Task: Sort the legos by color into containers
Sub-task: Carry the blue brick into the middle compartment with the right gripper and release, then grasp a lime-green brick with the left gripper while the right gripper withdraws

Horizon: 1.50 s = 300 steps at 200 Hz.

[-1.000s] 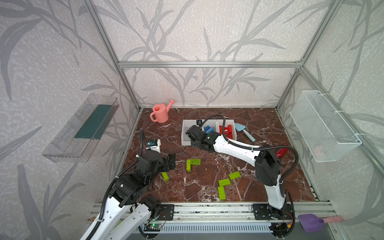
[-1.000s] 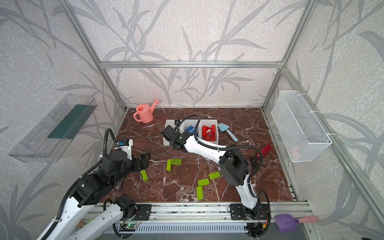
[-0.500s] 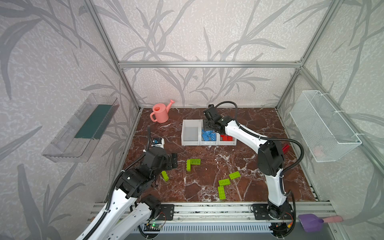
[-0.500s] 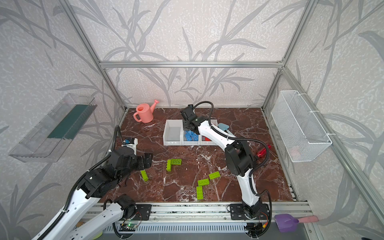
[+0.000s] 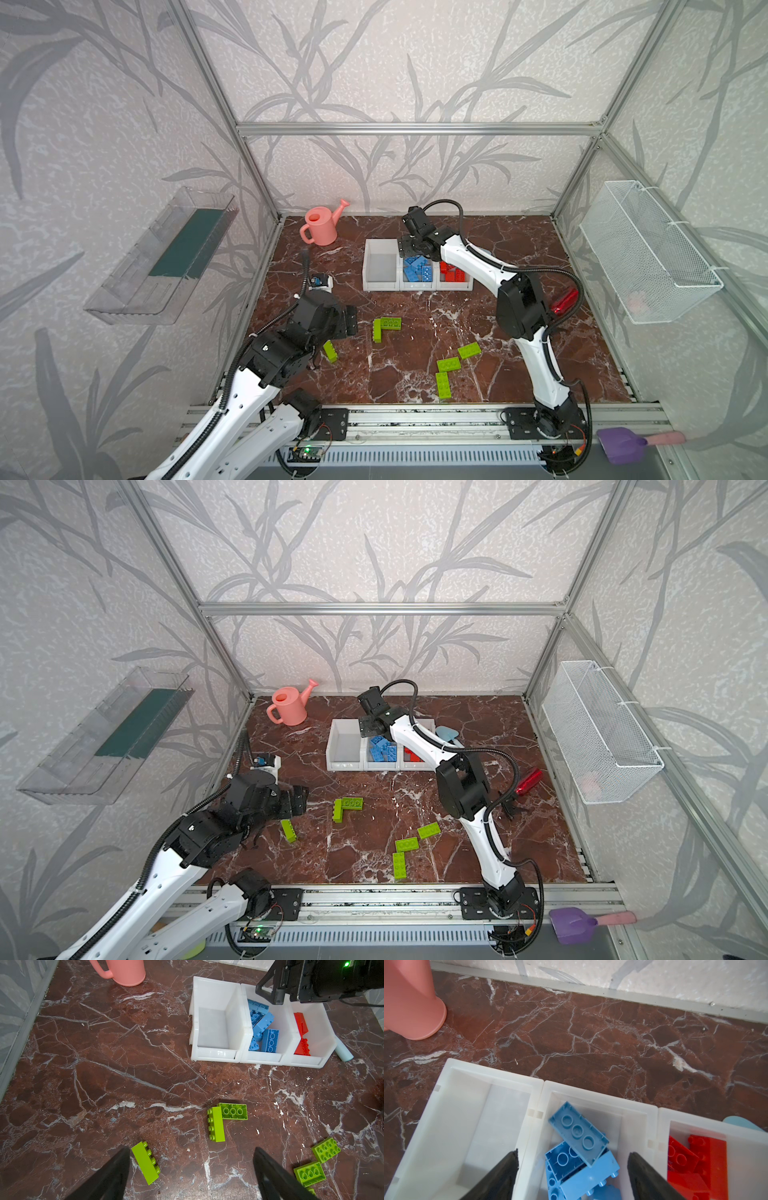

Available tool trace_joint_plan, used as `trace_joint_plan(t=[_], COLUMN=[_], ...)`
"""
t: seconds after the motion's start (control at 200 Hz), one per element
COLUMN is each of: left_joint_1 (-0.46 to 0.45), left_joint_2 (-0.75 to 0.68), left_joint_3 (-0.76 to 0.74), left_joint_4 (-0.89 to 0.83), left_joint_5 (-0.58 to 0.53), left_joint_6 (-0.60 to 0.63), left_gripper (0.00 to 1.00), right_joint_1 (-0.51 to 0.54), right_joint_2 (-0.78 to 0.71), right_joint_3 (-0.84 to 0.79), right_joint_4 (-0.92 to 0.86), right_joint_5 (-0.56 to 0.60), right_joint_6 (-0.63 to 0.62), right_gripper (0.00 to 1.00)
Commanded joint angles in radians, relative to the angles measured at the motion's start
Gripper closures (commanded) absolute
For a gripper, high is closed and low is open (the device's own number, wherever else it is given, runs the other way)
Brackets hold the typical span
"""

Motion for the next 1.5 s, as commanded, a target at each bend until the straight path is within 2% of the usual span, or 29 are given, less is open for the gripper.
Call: trace_joint_plan(t=[0.0, 0.195, 0.385, 0.605, 0.835, 0.975, 1.13, 1.324, 1.494], left_joint_1=[-0.003, -0.007, -0.034, -0.110, -0.140, -0.140, -0.140, -0.140, -0.140], left_joint_2=[0.000, 0.042, 0.130, 0.313, 0.515, 0.604, 0.717, 0.830, 0.848], left_joint_3=[-0.006, -0.008, -0.041, -0.056, -0.067, -0.069, -0.041, -0.035, -0.028], left_joint_4=[-0.010, 0.005, 0.043, 0.110, 0.207, 0.253, 0.268, 0.281, 0.290], left_joint_5=[-0.004, 0.056, 0.125, 0.149, 0.155, 0.163, 0.157, 0.147, 0.139], left_joint_6=[0.011, 0.005, -0.054, -0.105, -0.131, -0.139, -0.149, -0.166, -0.175], left_gripper=[0.08, 0.10, 0.15, 0.18, 0.24, 0.26, 0.35, 0.45, 0.59], right_joint_1=[-0.008, -0.008, -0.007, -0.007, -0.007, -0.008, -0.007, -0.008, -0.007], right_joint_2=[-0.033, -0.215, -0.487, -0.761, -0.961, -1.053, -1.107, -1.101, -1.076], right_joint_3=[-0.004, -0.222, -0.588, -0.953, -1.225, -1.339, -1.416, -1.457, -1.457], right_joint_4=[-0.023, 0.090, 0.286, 0.446, 0.520, 0.536, 0.548, 0.562, 0.589], right_joint_5=[-0.012, -0.055, -0.160, -0.246, -0.278, -0.278, -0.287, -0.265, -0.292], right_joint_6=[-0.017, -0.013, -0.025, 0.011, 0.045, 0.049, 0.049, 0.038, 0.048], right_gripper=[0.13, 0.13, 0.13, 0.13, 0.13, 0.13, 0.13, 0.13, 0.13])
